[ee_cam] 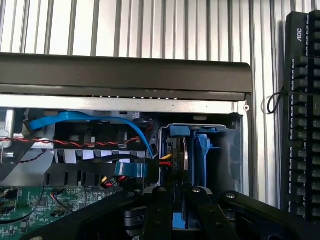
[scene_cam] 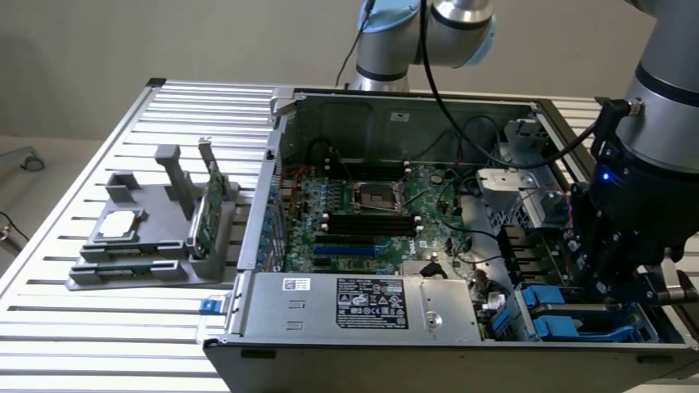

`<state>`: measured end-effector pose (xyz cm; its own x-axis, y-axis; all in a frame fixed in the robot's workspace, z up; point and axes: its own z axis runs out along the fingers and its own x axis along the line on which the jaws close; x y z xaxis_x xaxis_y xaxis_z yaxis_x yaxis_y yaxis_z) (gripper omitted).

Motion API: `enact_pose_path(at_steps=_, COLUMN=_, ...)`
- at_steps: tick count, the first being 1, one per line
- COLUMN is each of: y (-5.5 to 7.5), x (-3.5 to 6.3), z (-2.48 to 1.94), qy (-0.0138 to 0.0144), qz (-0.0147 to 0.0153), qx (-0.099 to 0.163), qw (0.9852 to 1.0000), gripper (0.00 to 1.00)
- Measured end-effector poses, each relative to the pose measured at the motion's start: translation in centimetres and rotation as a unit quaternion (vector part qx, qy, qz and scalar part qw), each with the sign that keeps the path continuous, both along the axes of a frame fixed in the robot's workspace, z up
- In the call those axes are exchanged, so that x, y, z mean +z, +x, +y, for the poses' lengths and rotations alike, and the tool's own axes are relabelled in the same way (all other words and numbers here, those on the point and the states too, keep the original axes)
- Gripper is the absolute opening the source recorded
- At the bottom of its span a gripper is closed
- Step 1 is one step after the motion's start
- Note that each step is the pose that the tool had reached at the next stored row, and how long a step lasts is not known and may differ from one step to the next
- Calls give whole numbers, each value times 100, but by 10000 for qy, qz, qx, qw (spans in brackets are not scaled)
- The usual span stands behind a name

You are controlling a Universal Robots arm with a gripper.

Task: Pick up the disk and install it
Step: 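Insert the first disk wire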

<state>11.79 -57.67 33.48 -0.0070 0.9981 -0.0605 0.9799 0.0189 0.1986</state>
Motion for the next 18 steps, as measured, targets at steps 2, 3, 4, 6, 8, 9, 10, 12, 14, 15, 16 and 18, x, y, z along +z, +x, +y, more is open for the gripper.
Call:
enact_pose_path(at_steps=2, y=0, x=-3, z=9, qy=1, qz=-1, qx=-6, qw=10000, gripper=17)
enact_pose_path(at_steps=3, y=0, x=-5, z=12, qy=1, qz=-1, qx=-8, qw=10000, gripper=17)
enact_pose_path(at_steps=4, y=0, x=-7, z=16, qy=1, qz=-1, qx=-10, qw=10000, gripper=17)
enact_pose_path(at_steps=6, y=0, x=-9, z=23, qy=1, qz=-1, qx=-14, qw=10000, gripper=17)
enact_pose_path(at_steps=8, y=0, x=-12, z=29, qy=1, qz=-2, qx=-20, qw=10000, gripper=17)
enact_pose_path(at_steps=9, y=0, x=-14, z=32, qy=1, qz=-2, qx=-22, qw=10000, gripper=17)
enact_pose_path(at_steps=10, y=0, x=-15, z=35, qy=1, qz=-2, qx=-24, qw=10000, gripper=17)
enact_pose_path(at_steps=12, y=1, x=-18, z=41, qy=2, qz=-3, qx=-29, qw=10000, gripper=17)
enact_pose_path(at_steps=14, y=7, x=-20, z=43, qy=1, qz=-3, qx=-32, qw=10000, gripper=17)
enact_pose_path(at_steps=15, y=10, x=-21, z=44, qy=0, qz=-3, qx=-35, qw=10000, gripper=17)
enact_pose_path(at_steps=16, y=13, x=-21, z=45, qy=0, qz=-3, qx=-38, qw=10000, gripper=17)
enact_pose_path(at_steps=18, y=16, x=-24, z=45, qy=0, qz=-3, qx=-47, qw=10000, gripper=17)
